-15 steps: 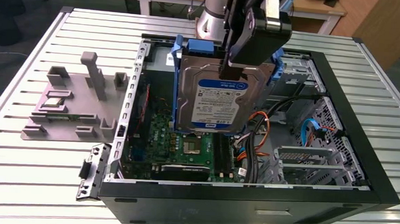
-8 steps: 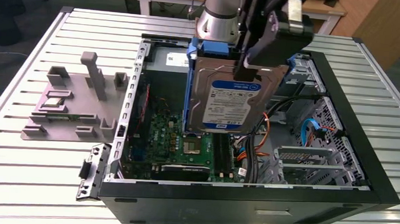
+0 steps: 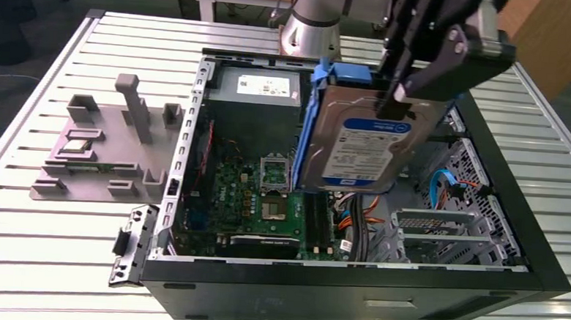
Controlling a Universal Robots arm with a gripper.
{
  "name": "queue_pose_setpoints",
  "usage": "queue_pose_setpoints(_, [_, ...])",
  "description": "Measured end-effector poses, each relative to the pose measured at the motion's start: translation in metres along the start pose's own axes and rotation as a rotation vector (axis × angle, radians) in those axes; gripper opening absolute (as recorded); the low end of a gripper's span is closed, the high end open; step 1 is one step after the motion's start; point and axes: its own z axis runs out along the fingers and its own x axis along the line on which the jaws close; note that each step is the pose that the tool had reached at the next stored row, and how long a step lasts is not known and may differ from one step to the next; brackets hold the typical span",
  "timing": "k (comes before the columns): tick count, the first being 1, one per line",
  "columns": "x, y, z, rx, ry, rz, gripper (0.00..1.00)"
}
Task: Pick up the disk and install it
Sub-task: 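Pick up the disk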
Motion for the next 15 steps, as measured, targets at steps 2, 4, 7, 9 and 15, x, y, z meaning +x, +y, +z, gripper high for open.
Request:
queue_pose_setpoints(2, [-0.0001, -0.0090, -0.0004, -0.0009, 0.0000, 0.000, 0.35])
queue_pose_setpoints(4, [-0.0003, -0.0180, -0.0008, -0.0018, 0.0000, 0.000, 0.35])
queue_pose_setpoints(7, [0.0002, -0.0292, -0.0013, -0.0027, -0.0002, 0.000, 0.35])
queue_pose_setpoints(9, [0.0025, -0.0339, -0.0016, -0.0029, -0.0001, 0.000, 0.35])
queue_pose_setpoints(15, [0.0156, -0.0417, -0.0022, -0.0029, 0.0001, 0.000, 0.35])
